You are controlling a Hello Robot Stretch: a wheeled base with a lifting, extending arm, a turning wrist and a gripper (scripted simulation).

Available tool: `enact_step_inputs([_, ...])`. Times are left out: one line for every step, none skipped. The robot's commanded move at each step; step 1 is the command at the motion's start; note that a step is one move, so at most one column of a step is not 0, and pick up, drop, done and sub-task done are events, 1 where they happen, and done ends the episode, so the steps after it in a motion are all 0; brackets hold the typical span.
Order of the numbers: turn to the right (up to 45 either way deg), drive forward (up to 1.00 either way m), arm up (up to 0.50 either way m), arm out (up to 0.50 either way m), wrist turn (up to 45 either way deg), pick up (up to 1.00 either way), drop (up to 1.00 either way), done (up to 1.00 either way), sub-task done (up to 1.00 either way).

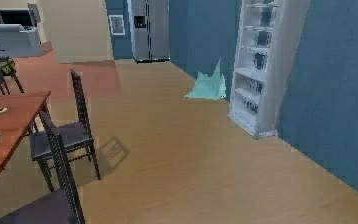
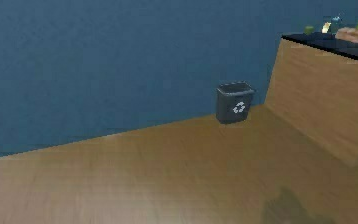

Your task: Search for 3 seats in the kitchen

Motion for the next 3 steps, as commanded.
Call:
enact_step_inputs([15.0,0.00,0.00,0.00,0.0,0.00,0.00,0.00,0.00])
enact_step_inputs([0.0,0.50,0.00,0.00,0.0,0.00,0.00,0.00,0.00])
enact_step_inputs([-45.0,0.00,0.00,0.00,0.0,0.00,0.00,0.00,0.00])
